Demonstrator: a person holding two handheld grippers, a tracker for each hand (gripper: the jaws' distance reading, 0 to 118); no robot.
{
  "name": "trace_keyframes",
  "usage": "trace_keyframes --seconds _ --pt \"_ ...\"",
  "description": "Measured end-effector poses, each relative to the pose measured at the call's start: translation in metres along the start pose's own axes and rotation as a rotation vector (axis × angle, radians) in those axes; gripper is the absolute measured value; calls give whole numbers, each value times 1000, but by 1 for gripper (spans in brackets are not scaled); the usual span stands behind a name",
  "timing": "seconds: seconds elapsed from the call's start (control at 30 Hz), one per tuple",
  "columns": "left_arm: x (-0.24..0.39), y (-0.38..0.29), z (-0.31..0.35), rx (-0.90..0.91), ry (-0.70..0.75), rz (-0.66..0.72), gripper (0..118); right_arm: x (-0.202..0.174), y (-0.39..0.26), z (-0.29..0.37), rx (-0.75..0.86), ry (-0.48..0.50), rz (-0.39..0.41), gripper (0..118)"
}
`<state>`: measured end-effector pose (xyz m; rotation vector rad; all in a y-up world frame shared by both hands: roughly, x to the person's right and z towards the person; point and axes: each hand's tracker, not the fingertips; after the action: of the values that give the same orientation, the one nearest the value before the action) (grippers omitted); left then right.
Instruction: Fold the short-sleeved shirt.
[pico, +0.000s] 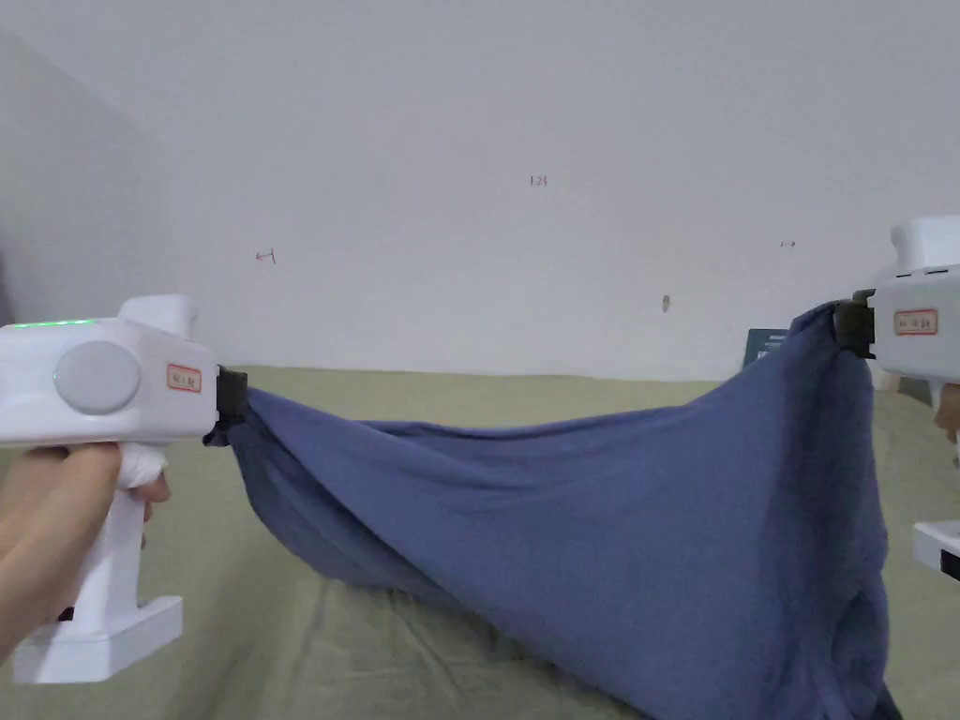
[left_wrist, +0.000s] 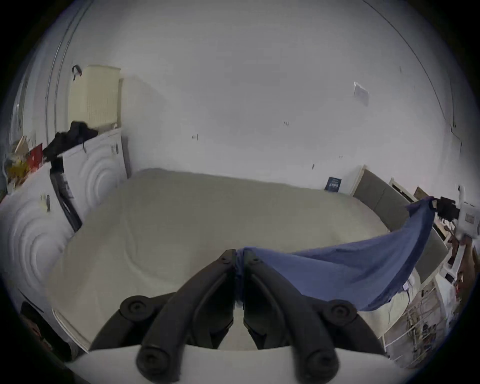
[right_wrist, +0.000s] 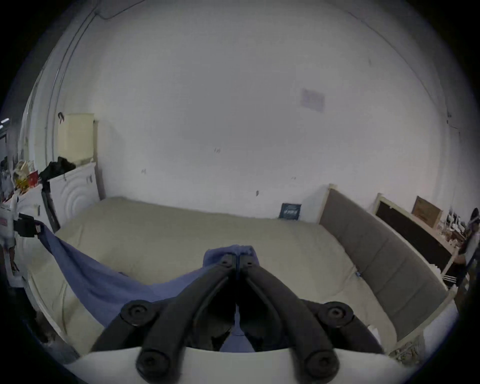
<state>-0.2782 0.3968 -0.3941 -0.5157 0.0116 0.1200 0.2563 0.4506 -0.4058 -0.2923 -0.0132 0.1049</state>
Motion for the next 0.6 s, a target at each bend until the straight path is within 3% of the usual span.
trace_keyframes --seconds 0.27,0.6 --pt "25 87 -13 68 122 -66 5 11 71 -20 78 -86 10 1" --pt "41 178 -72 117 245 -61 5 7 154 -110 125 -173 10 1"
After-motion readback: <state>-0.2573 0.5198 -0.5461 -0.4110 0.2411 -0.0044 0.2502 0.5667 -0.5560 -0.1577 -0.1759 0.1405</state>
